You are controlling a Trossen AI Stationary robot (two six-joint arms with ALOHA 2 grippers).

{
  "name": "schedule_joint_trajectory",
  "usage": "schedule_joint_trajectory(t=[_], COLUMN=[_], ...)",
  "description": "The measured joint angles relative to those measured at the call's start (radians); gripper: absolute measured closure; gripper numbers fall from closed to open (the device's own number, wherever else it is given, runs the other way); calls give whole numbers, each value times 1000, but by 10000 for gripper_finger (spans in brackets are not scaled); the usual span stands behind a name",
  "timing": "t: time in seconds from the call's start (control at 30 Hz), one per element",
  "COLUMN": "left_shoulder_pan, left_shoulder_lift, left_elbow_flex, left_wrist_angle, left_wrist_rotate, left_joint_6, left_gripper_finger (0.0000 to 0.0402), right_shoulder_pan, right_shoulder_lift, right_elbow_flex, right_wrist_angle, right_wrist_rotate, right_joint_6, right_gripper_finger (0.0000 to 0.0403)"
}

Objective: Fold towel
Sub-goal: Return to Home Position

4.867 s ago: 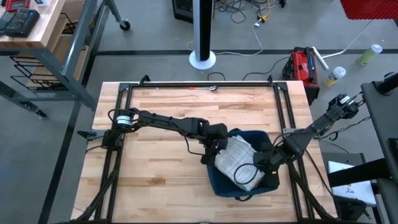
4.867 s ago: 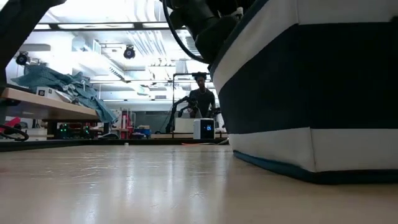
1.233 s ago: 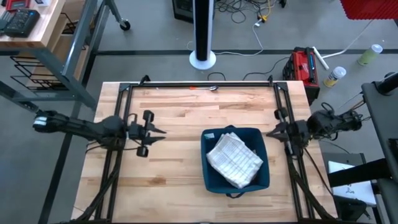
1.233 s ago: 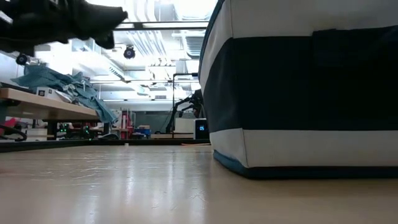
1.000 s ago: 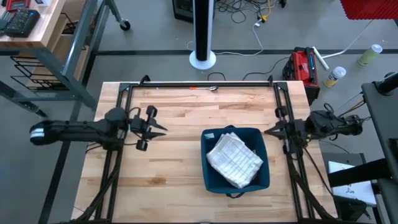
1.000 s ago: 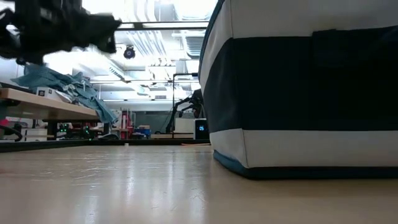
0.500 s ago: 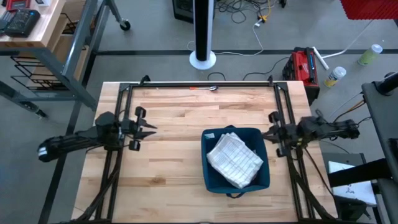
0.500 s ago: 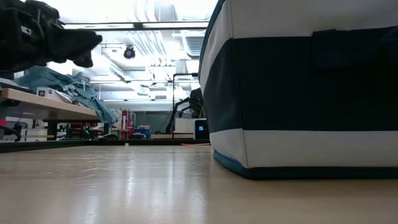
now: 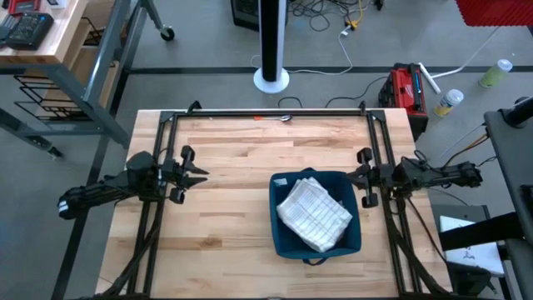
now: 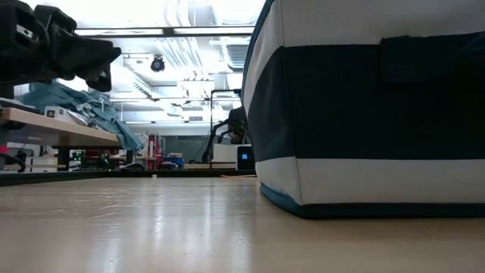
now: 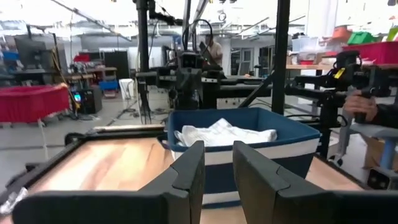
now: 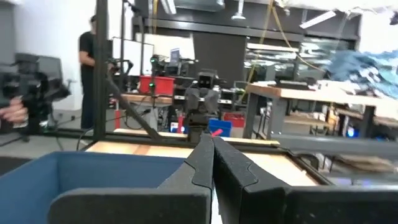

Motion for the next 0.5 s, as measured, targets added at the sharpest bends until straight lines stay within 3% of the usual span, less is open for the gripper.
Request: schedule_joint_trajectory(t=[0.5], left_shoulder_pan=[0], left_shoulder_lift=[96], left_elbow_flex=[6], left_wrist_angle=[17], left_wrist_rotate=[-2], left_joint_6=[-33], left_gripper_finger=[326], right_shoulder_pan=[0], right_shoulder_lift=[6], right_elbow_flex=[6], right_wrist_angle=[-69], right_wrist_rotate=[-11], right_joint_6=[-58], right_gripper_finger=[403])
